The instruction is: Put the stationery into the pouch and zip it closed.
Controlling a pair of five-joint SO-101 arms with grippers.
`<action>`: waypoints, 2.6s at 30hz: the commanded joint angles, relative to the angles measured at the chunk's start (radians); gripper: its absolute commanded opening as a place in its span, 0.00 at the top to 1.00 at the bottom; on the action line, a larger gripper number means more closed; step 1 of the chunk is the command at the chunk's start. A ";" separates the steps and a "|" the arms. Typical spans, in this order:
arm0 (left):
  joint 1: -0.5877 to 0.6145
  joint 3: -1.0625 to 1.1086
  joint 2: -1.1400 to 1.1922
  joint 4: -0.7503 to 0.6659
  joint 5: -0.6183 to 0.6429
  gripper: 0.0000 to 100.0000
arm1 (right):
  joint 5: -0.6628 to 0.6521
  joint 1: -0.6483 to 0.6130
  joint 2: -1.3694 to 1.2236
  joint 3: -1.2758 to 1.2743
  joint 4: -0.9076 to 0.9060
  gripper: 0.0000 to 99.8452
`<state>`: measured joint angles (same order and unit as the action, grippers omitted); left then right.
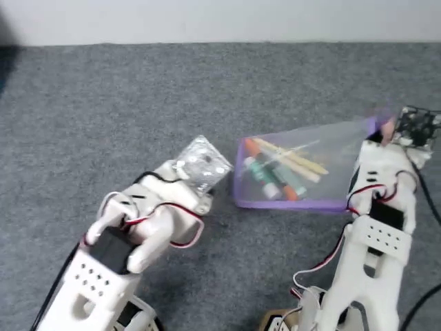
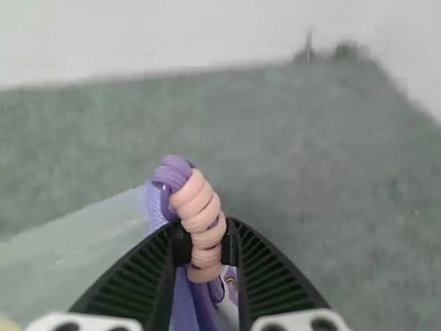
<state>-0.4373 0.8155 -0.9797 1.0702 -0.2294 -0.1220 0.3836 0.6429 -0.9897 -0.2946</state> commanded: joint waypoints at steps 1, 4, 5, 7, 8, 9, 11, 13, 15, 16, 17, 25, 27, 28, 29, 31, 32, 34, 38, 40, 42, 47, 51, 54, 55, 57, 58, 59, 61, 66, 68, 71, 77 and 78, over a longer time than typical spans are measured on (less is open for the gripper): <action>0.135 -0.018 -0.092 0.064 0.002 0.96 | 0.000 -0.091 -0.002 -0.071 0.013 0.99; 0.222 -0.018 -0.150 0.109 0.002 0.94 | 0.021 -0.202 0.008 -0.110 0.013 0.99; 0.244 -0.018 -0.166 0.123 0.002 0.94 | 0.044 -0.242 0.008 -0.110 0.013 0.99; 0.282 -0.018 -0.192 0.153 0.002 0.94 | 0.078 -0.315 0.008 -0.100 0.013 0.99; 0.298 -0.018 -0.203 0.169 0.002 0.94 | 0.087 -0.351 0.008 -0.095 0.013 0.99; 0.310 -0.018 -0.213 0.181 0.002 0.94 | 0.091 -0.378 0.008 -0.089 0.013 0.99; 0.336 -0.018 -0.232 0.199 0.002 0.94 | 0.091 -0.414 0.008 -0.087 0.012 0.99; 0.367 -0.018 -0.239 0.204 0.009 0.94 | 0.091 -0.418 0.008 -0.086 -0.030 0.97; 0.413 -0.016 -0.241 0.204 0.080 0.94 | 0.094 -0.417 0.010 -0.061 -0.140 0.90; 0.433 -0.018 -0.241 0.203 0.118 0.94 | 0.107 -0.414 0.010 -0.044 -0.203 0.86; 0.450 -0.018 -0.244 0.203 0.150 0.94 | 0.137 -0.404 0.018 -0.020 -0.268 0.82; 0.476 -0.012 -0.249 0.207 0.328 0.94 | 0.288 -0.369 0.236 0.100 -0.659 0.73; 0.474 -0.016 -0.249 0.207 0.367 0.94 | 0.295 -0.375 0.315 0.100 -0.723 0.77; 0.474 -0.018 -0.250 0.216 0.382 0.94 | 0.295 -0.375 0.355 0.100 -0.750 0.79; 0.471 -0.019 -0.261 0.229 0.394 0.94 | 0.295 -0.377 0.397 0.100 -0.777 0.82; 0.470 -0.021 -0.299 0.259 0.411 0.94 | 0.292 -0.377 0.473 0.098 -0.819 0.88; 0.470 -0.019 -0.325 0.278 0.417 0.94 | 0.292 -0.377 0.512 0.098 -0.837 0.92; 0.470 -0.016 -0.390 0.308 0.425 0.94 | 0.293 -0.377 0.576 0.098 -0.871 0.98; 0.470 0.002 -0.519 0.338 0.423 0.94 | 0.293 -0.377 0.673 0.080 -0.934 0.98; 0.471 0.051 -0.568 0.339 0.423 0.95 | 0.293 -0.375 0.708 0.044 -0.954 0.98; 0.476 0.105 -0.612 0.338 0.423 0.97 | 0.293 -0.371 0.746 0.008 -0.975 0.98; 0.476 0.196 -0.718 0.334 0.423 0.99 | 0.288 -0.377 0.871 -0.071 -1.001 0.98; 0.476 0.277 -0.806 0.334 0.420 0.99 | 0.288 -0.377 0.992 -0.176 -1.001 0.98; 0.476 0.325 -0.844 0.334 0.419 0.99 | 0.287 -0.377 1.089 -0.252 -1.001 0.98; 0.476 0.334 -0.841 0.333 0.419 0.99 | 0.287 -0.377 1.121 -0.275 -1.001 0.98; 0.474 0.344 -0.838 0.331 0.419 0.99 | 0.287 -0.377 1.173 -0.304 -0.998 0.98; 0.471 0.355 -0.838 0.321 0.419 0.99 | 0.287 -0.377 1.181 -0.311 -0.995 0.98; 0.474 0.374 -0.838 0.305 0.419 0.99 | 0.287 -0.377 1.175 -0.313 -0.997 0.98; 0.476 0.421 -0.838 0.281 0.419 0.99 | 0.287 -0.377 1.162 -0.316 -1.001 0.98; 0.470 0.550 -0.838 0.226 0.419 0.98 | 0.287 -0.375 1.171 -0.434 -1.001 0.97; 0.473 0.604 -0.838 0.203 0.419 0.98 | 0.287 -0.375 1.171 -0.494 -0.998 0.97; 0.476 0.674 -0.838 0.172 0.419 0.98 | 0.287 -0.377 1.171 -0.557 -0.992 0.97; 0.476 0.788 -0.838 0.141 0.419 0.98 | 0.287 -0.377 1.171 -0.614 -1.001 0.97; 0.476 0.809 -0.838 0.137 0.419 0.98 | 0.287 -0.377 1.171 -0.629 -1.001 0.97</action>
<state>0.0338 1.6026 -1.8052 1.2359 0.1864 0.1603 0.0015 1.8075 -1.6065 -1.2904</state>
